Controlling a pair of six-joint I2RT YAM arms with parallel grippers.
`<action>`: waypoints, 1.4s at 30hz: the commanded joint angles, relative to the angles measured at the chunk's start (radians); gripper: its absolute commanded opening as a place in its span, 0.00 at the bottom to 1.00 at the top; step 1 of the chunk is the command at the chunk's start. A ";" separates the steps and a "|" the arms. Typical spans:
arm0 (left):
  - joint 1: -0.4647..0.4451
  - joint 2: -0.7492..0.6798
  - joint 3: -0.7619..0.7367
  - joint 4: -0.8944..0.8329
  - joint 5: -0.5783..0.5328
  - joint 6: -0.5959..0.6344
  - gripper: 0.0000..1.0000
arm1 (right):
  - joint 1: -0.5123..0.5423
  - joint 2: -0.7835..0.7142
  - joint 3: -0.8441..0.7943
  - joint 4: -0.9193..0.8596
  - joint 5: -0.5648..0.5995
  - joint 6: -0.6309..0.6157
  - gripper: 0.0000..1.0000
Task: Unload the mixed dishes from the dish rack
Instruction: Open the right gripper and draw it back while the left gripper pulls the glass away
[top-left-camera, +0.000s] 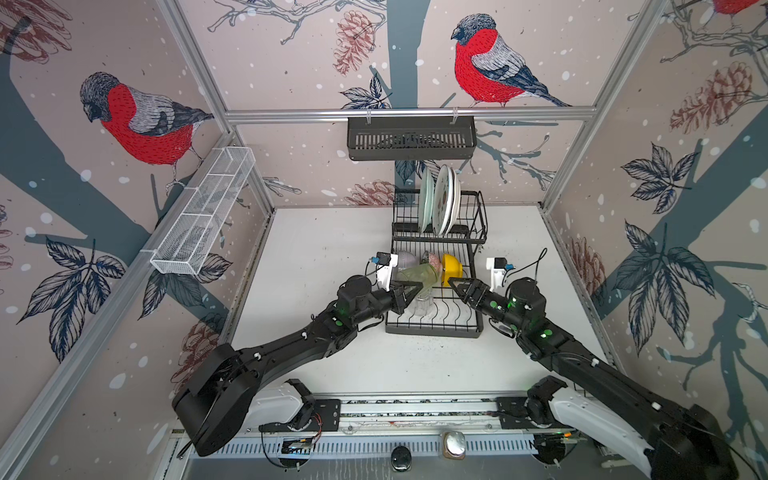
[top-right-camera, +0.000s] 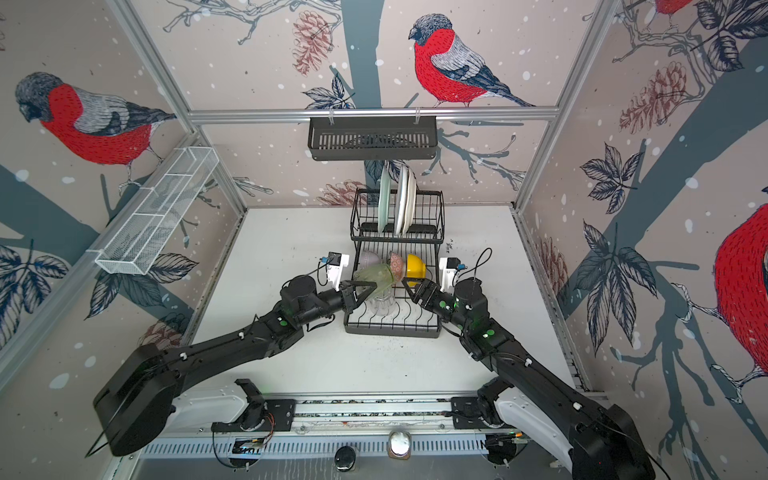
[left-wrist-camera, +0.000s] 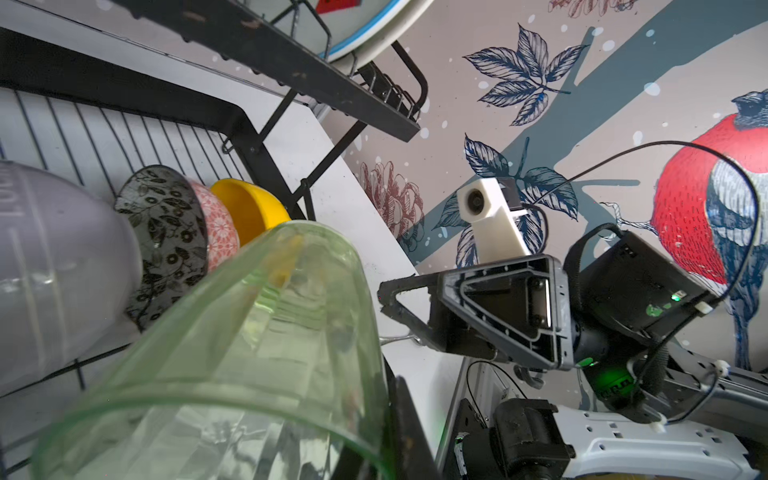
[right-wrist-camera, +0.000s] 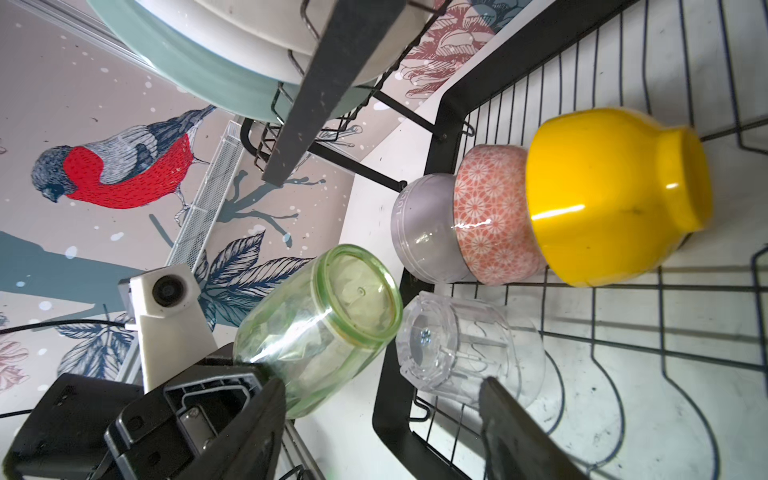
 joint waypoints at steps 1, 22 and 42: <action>-0.001 -0.062 -0.017 -0.079 -0.102 0.051 0.00 | 0.000 -0.022 0.033 -0.139 0.070 -0.101 0.74; 0.030 -0.221 0.151 -0.702 -0.682 0.223 0.00 | -0.039 -0.113 0.089 -0.414 0.257 -0.314 0.90; 0.411 0.562 0.884 -1.167 -0.730 0.297 0.00 | -0.105 -0.179 0.074 -0.403 0.209 -0.487 0.99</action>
